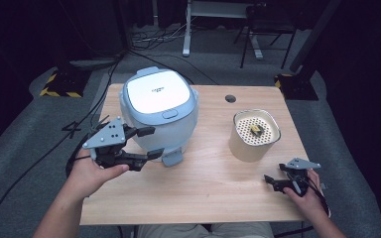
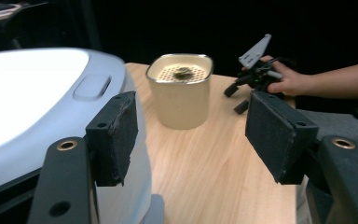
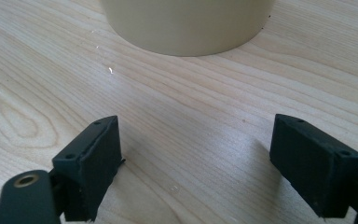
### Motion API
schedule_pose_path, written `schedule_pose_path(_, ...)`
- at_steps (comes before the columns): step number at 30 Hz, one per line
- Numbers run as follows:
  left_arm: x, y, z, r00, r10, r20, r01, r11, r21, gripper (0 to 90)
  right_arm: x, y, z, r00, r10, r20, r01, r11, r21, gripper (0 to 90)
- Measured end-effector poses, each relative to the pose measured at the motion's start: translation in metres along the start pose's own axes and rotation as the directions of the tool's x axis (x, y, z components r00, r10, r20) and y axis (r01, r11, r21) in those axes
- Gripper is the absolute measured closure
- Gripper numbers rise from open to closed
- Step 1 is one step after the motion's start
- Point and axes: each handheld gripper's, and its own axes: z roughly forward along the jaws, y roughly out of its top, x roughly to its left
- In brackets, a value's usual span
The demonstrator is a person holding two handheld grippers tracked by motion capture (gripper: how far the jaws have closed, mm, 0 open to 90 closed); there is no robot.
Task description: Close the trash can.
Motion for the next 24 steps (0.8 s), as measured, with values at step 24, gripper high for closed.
schedule_pose_path(24, -0.001, -0.113, 0.039, 0.9919, -0.113, -0.058, 0.116, 0.9922, 0.047, 35.6, 0.0, 0.0, 0.0, 1.0, 0.0, 0.0, 0.0, 1.0, 0.0, 16.8)
